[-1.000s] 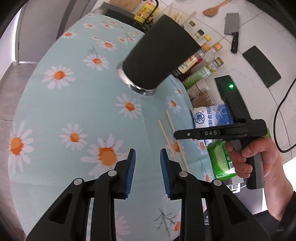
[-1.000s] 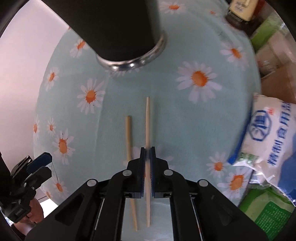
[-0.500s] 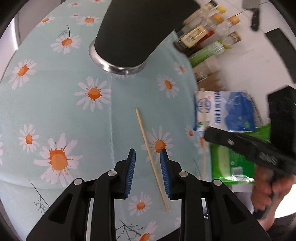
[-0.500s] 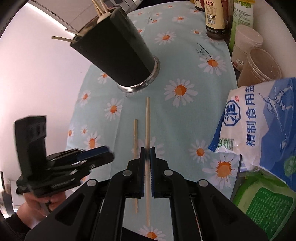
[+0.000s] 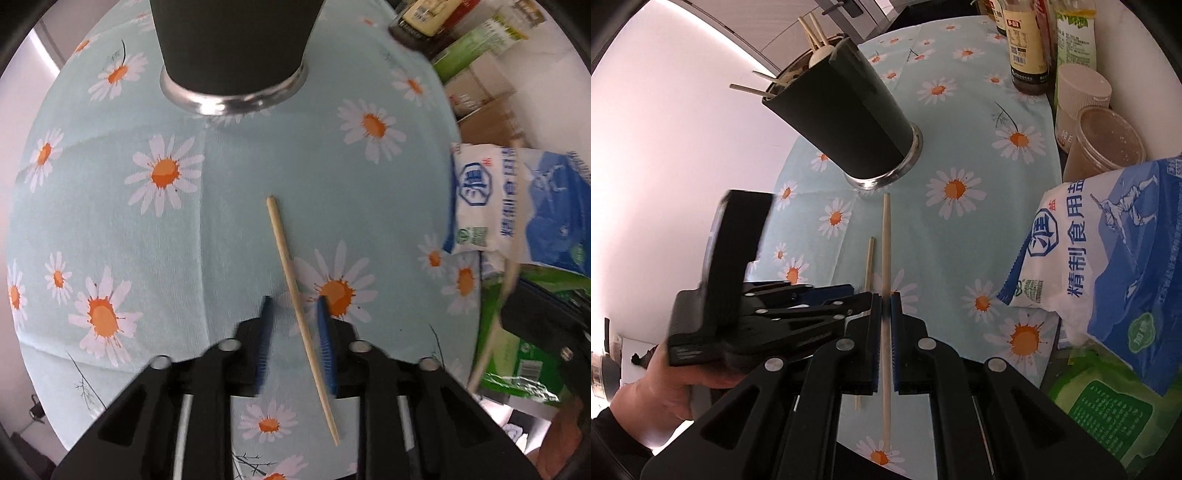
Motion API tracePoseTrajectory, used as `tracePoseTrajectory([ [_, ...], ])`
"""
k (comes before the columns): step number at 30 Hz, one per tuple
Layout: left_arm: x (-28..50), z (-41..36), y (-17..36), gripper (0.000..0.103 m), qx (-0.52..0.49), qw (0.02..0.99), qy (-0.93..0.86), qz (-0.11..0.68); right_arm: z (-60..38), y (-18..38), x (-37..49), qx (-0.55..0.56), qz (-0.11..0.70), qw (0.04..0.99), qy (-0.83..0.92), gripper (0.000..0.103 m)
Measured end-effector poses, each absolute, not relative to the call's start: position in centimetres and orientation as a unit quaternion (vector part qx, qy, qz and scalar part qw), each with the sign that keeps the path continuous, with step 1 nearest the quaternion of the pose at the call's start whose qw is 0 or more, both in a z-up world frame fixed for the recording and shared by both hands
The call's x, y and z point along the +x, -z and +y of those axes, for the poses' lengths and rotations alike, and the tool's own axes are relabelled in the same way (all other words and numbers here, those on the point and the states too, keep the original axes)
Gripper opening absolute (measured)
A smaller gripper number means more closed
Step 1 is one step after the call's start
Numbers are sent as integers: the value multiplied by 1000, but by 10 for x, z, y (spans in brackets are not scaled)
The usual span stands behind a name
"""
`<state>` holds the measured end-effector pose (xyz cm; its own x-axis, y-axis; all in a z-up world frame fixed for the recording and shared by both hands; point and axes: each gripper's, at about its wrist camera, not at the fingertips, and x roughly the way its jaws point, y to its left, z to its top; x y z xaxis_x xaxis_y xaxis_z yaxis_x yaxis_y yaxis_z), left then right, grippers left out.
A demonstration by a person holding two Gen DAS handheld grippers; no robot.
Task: Organize utensils
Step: 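Grasp the last wooden chopstick with the left gripper while the right gripper holds its chopstick, then lift both held chopsticks and carry them over the black holder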
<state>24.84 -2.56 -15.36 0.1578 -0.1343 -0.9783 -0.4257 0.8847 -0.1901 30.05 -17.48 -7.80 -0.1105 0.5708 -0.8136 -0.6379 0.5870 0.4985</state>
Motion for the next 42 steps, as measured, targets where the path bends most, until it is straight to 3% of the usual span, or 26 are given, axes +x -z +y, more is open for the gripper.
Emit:
tracePoseTrajectory([
  [5,256,-29,160,7,-205,724,-119,648,-175,78,298,-22,593,660,-461,5],
  [15,255,-29,157,3,-212,730,-116,640,-173,79,297,-20,598,659,-455,5],
  [26,229,-14,135,3,-232,762,-73,600,-149,76,281,-53,601,674,-426,5],
  [42,174,28,62,3,-223,816,-23,532,-97,61,248,-53,593,696,-401,6],
])
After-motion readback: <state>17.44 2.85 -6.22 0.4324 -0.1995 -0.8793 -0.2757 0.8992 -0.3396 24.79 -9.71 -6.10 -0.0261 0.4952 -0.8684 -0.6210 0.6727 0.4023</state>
